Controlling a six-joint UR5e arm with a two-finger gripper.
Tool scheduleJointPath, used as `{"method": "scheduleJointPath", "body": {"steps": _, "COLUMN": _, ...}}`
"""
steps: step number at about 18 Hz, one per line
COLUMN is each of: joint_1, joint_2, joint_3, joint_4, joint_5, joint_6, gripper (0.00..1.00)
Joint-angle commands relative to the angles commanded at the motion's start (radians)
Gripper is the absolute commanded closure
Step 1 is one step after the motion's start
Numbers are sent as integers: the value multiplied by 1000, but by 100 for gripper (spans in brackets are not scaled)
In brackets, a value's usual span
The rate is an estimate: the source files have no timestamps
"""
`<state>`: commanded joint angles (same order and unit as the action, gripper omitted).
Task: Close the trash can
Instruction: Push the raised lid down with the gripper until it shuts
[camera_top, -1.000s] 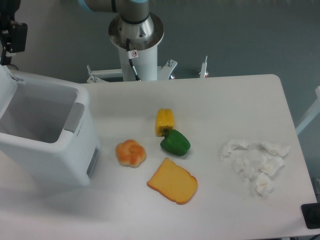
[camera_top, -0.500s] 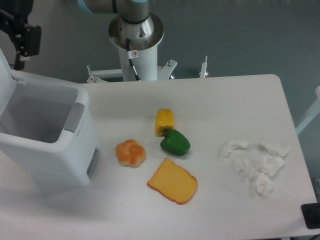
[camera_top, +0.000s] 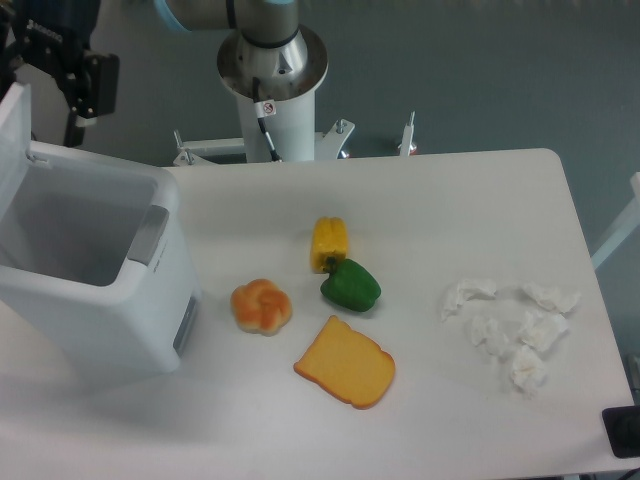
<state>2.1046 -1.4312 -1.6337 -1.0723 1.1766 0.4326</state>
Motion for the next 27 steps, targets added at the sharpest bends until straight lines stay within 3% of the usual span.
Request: {"method": "scheduleJointPath", "body": {"steps": 27, "joint_1": 80, "joint_2": -123, "joint_3": -6, "joint_4": 54, "joint_5": 24, "joint_6": 29, "gripper": 0}}
